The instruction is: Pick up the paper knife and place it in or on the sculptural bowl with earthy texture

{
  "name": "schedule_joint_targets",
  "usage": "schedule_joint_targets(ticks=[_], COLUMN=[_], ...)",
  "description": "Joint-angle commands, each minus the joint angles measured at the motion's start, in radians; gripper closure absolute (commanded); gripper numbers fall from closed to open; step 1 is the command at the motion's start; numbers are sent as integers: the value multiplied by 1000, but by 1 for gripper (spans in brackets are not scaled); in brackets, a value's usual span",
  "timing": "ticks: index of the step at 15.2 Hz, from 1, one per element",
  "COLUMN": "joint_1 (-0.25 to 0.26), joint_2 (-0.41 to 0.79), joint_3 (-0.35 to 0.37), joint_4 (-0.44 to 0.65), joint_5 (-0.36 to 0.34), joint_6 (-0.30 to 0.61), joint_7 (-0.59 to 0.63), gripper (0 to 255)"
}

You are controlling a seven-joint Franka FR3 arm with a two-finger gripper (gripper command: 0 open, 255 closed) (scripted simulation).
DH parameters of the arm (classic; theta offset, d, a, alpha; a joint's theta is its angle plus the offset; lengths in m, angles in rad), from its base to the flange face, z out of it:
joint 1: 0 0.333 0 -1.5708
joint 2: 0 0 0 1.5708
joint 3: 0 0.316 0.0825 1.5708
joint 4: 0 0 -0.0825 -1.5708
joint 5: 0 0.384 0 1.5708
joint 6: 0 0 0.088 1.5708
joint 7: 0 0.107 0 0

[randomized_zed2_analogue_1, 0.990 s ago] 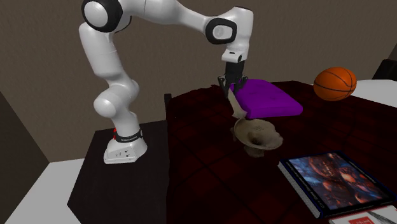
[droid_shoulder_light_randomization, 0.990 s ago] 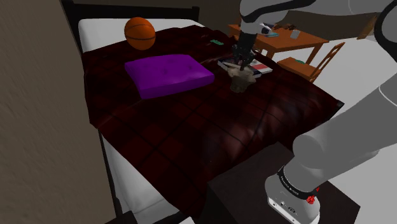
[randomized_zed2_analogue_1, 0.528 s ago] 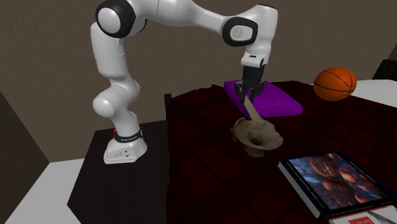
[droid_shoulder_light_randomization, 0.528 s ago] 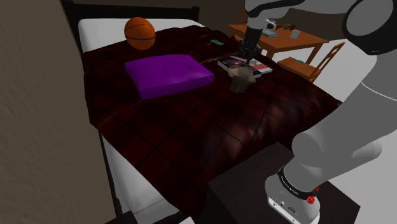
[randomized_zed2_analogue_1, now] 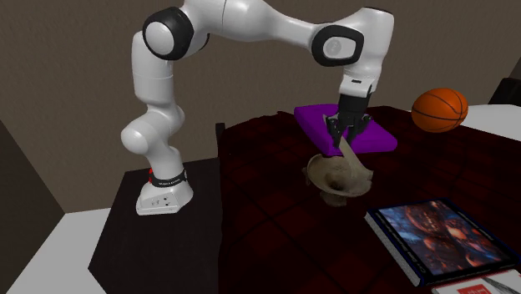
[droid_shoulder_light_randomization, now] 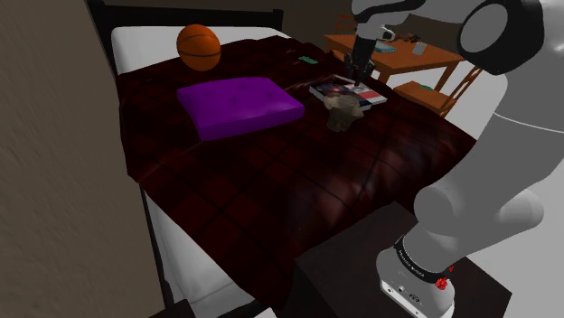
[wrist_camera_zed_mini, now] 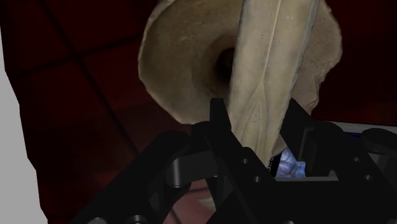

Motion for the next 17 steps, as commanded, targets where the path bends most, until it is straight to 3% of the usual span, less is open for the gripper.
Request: schedule_joint_targets(ticks=[1,13,17], joint_1=[0,0,0], joint_2=[6,36,36], joint_3=[0,-2,-2], joint_4=[-16,-137,-137], joint_5=[-1,-5,-5], joint_6=[22,173,173], joint_7=[0,5,5], gripper=[255,255,255])
